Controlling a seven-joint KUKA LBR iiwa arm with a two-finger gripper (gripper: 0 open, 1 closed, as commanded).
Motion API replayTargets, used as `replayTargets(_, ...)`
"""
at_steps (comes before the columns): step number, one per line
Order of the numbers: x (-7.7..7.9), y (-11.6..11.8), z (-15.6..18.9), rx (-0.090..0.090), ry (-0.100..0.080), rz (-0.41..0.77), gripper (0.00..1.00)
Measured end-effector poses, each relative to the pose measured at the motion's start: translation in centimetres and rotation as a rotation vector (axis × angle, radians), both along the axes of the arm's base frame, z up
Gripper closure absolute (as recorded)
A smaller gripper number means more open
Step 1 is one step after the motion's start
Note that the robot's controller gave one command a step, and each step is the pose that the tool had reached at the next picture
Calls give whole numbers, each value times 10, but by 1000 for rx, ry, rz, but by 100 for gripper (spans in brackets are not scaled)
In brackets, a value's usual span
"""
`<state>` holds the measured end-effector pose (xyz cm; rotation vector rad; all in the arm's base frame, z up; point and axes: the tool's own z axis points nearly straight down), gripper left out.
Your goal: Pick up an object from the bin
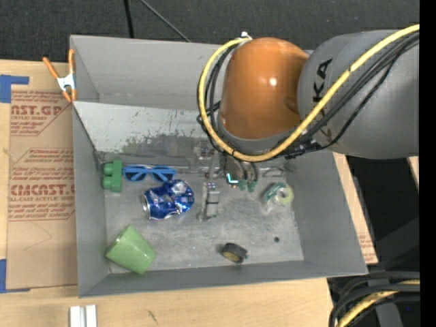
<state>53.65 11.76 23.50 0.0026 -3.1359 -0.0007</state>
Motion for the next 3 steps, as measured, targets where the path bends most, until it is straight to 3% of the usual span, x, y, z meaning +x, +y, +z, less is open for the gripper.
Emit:
replayTargets(1, 42, 38, -170, 0, -3, 99, 0)
replayTargets(2, 45, 38, -163, 2, -10, 98, 100)
replayTargets(3, 4, 51, -26, 2, -15, 134, 100)
